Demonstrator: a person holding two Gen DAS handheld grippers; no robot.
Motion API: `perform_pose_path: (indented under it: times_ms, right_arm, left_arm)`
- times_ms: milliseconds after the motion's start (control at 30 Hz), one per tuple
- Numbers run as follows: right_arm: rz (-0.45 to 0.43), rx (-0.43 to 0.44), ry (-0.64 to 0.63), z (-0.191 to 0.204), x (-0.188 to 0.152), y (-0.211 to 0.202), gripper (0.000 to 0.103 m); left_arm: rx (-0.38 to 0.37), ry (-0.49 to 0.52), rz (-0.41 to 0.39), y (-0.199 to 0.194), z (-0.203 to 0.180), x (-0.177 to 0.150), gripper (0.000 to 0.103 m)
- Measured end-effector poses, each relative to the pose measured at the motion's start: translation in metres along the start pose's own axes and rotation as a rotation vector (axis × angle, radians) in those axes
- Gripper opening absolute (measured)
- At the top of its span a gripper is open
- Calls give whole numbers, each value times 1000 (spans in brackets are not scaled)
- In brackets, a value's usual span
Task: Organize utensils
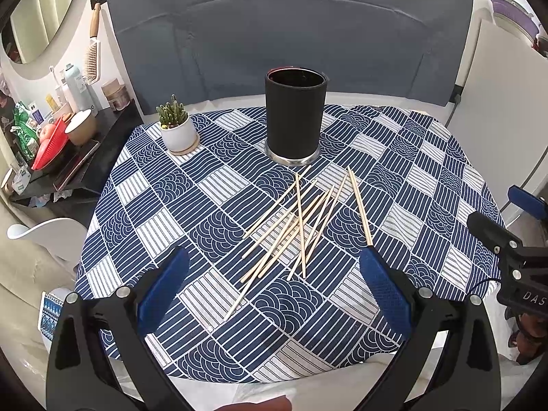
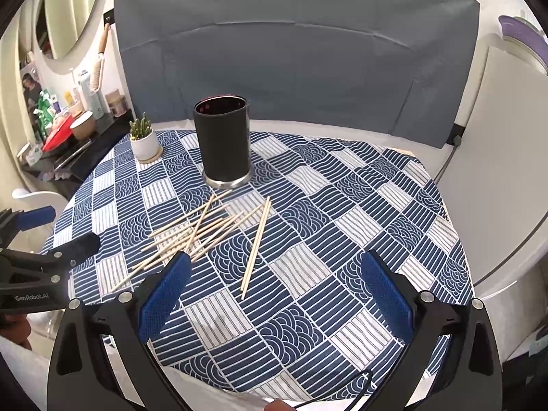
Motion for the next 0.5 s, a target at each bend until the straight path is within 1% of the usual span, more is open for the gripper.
perform_pose_path:
  times_ms: [500]
  right_arm:
    - [10,3,-8,4,1,7,95]
  left_arm:
    - [-3,2,29,6,2,-3,97]
Point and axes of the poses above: each gripper's, at about its wrist camera, not at the fingertips, and y roughly the way its jaws point, z to its left, x to its top, the point moved 10 cm from there along y, roughly the way its jaws point, and after that the axes turned 12 degrees about -z, right-handed, at the moved point
